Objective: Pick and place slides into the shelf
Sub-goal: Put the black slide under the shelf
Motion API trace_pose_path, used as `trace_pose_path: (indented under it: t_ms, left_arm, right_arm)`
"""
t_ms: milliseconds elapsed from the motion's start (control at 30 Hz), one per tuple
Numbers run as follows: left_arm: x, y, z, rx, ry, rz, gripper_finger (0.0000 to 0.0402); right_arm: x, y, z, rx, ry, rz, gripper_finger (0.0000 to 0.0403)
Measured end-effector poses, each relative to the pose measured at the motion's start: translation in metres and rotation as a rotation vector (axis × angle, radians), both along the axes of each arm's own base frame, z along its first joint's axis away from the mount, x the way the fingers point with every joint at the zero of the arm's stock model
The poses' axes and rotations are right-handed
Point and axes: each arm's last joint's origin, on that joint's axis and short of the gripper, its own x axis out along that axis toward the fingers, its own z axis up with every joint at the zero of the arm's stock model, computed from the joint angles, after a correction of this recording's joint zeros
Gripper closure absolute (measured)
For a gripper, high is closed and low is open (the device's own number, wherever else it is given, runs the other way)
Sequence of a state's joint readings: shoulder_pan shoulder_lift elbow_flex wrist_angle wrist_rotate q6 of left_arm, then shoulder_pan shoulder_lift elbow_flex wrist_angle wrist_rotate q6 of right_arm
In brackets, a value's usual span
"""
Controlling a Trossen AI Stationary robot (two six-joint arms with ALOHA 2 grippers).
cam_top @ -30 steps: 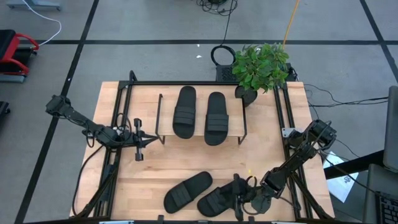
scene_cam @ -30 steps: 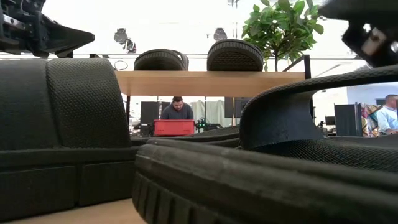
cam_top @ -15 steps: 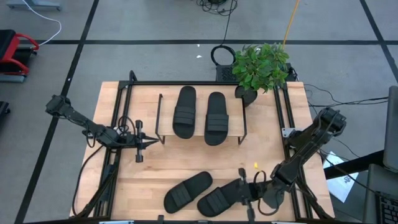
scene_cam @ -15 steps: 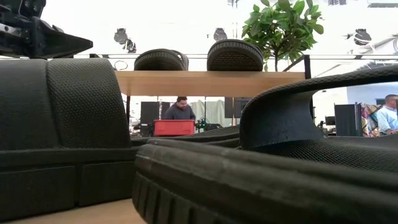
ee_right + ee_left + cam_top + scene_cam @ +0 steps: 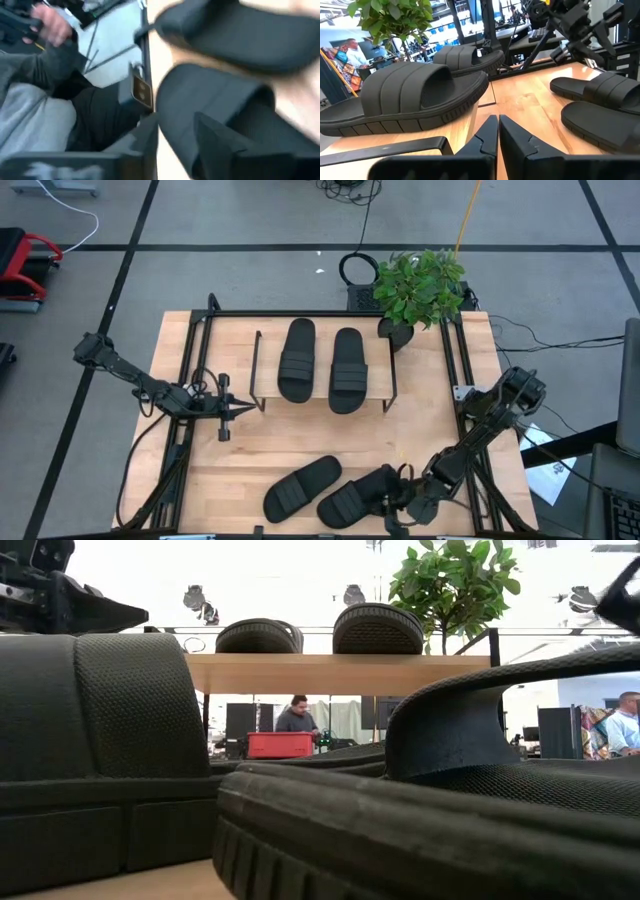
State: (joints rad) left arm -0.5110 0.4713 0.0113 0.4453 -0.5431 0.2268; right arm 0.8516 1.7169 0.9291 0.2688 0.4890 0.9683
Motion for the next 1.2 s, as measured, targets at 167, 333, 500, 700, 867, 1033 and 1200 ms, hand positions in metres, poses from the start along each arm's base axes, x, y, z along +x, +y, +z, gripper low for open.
trace_pose_path:
  t_ms: [167, 333, 500, 700, 867, 1033, 1200]
  left_arm:
    - [0.0, 0.0, 0.0, 0.001, 0.003, 0.0, 0.0378]
    - [0.0, 0.0, 0.0, -0.006, 0.003, -0.001, 0.0378]
    - [0.0, 0.0, 0.0, -0.006, 0.004, 0.0, 0.0378]
    - [0.0, 0.0, -0.001, -0.017, 0.007, -0.001, 0.0378]
    - [0.0, 0.0, -0.001, -0.018, 0.007, -0.001, 0.0378]
    - [0.0, 0.0, -0.001, -0.018, 0.007, -0.001, 0.0378]
    - [0.0, 0.0, -0.001, -0.014, 0.007, -0.001, 0.0378]
  right_arm:
    - [0.006, 0.0, -0.017, 0.067, 0.062, -0.053, 0.0198]
    - [0.012, 0.001, -0.03, 0.127, 0.089, -0.085, 0.0149]
    - [0.016, 0.001, -0.032, 0.146, 0.072, -0.086, 0.0144]
    - [0.014, -0.004, -0.019, 0.084, 0.029, -0.09, 0.0148]
    - [0.007, -0.014, -0.004, 0.036, 0.063, -0.139, 0.0149]
    - [0.002, -0.017, -0.013, 0.08, 0.179, -0.168, 0.0149]
    - [0.007, -0.01, -0.02, 0.145, 0.173, -0.154, 0.0149]
